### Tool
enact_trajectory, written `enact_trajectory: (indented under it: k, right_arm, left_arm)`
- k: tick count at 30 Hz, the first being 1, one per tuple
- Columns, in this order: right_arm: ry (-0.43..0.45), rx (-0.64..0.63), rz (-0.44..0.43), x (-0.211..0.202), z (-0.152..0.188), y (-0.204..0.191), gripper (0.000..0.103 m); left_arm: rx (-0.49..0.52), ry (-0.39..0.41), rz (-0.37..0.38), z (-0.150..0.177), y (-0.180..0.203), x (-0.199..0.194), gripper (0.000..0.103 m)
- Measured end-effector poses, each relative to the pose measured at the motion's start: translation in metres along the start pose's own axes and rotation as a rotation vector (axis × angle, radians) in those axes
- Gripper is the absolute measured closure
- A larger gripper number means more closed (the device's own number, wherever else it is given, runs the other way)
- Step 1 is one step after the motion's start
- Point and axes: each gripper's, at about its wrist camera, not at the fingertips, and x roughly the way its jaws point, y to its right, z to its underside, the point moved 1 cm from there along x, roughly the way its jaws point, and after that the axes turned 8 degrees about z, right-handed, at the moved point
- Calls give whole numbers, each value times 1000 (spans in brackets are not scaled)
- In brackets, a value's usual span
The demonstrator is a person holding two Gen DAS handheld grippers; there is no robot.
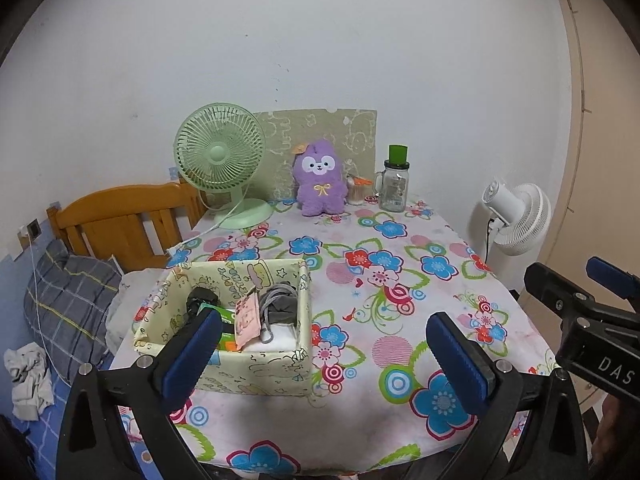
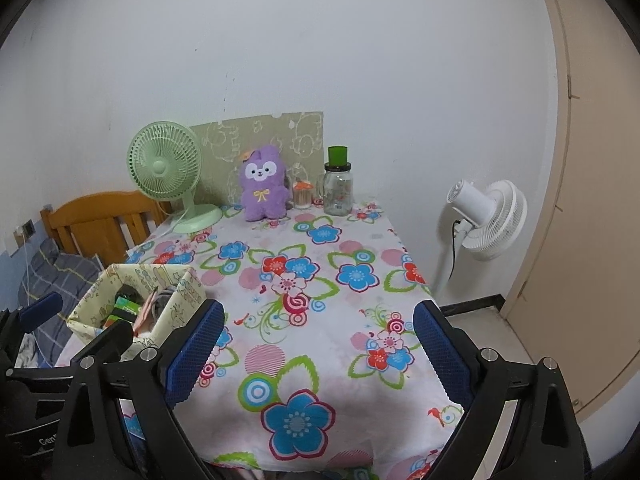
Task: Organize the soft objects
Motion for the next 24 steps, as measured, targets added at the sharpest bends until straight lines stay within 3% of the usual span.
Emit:
enact_trajectory:
  k: [24]
  right_arm:
    - [8, -10, -6, -2, 1, -8, 6]
  left_arm:
    - [2, 33, -5, -5, -3, -10, 0]
